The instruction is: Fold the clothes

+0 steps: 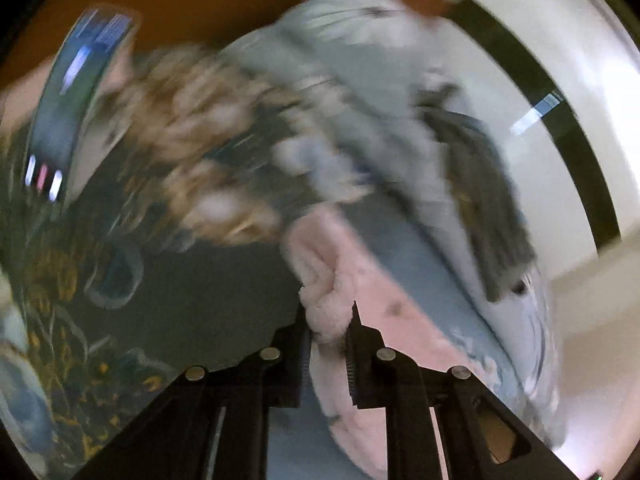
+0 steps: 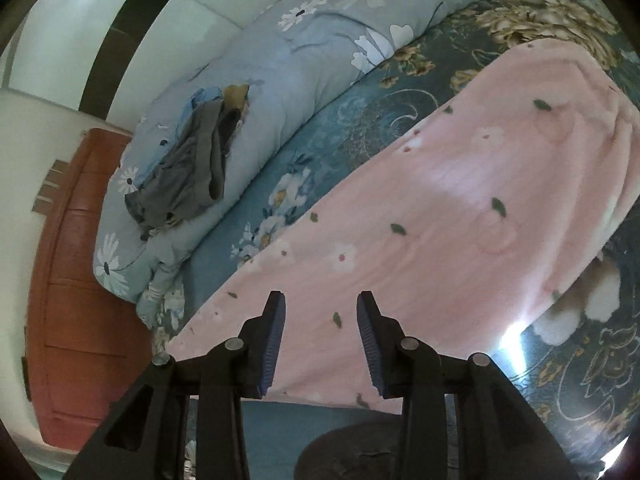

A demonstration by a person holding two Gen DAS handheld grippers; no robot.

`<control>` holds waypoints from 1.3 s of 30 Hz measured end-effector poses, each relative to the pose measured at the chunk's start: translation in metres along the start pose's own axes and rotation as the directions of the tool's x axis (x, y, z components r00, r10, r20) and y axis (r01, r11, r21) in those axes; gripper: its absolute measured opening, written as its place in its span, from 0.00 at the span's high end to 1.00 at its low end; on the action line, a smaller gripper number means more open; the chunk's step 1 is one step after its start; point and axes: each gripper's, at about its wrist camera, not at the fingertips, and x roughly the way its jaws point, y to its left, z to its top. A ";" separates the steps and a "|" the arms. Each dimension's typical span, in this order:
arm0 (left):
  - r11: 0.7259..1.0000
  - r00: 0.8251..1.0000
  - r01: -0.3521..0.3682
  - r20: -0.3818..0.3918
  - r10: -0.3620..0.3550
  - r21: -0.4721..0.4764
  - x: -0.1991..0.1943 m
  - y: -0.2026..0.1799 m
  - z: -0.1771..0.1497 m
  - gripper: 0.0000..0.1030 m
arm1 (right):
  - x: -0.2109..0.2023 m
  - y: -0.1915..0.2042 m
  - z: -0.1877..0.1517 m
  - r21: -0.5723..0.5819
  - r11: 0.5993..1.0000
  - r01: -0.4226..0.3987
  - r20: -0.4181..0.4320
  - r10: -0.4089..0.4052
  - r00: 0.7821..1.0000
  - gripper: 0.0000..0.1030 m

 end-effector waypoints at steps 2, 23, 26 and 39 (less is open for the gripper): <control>0.993 0.998 0.061 0.006 -0.061 0.103 -0.010 -0.051 0.000 0.85 | -0.004 -0.018 -0.003 0.040 0.999 -0.002 -0.004 0.002 1.000 0.63; 0.712 0.788 0.399 -0.613 0.055 0.578 0.095 -0.317 -0.262 0.81 | -0.030 -0.159 -0.022 0.303 0.953 0.018 -0.009 -0.016 1.000 0.63; 0.731 0.756 0.440 -0.655 0.013 0.522 0.087 -0.305 -0.257 0.67 | -0.021 -0.148 -0.020 0.270 0.963 -0.003 -0.020 0.009 1.000 0.63; 0.906 0.896 0.097 -0.432 0.101 0.412 0.050 -0.150 -0.173 0.50 | 0.085 -0.025 0.006 -0.078 0.990 -0.115 -0.235 0.094 0.967 0.46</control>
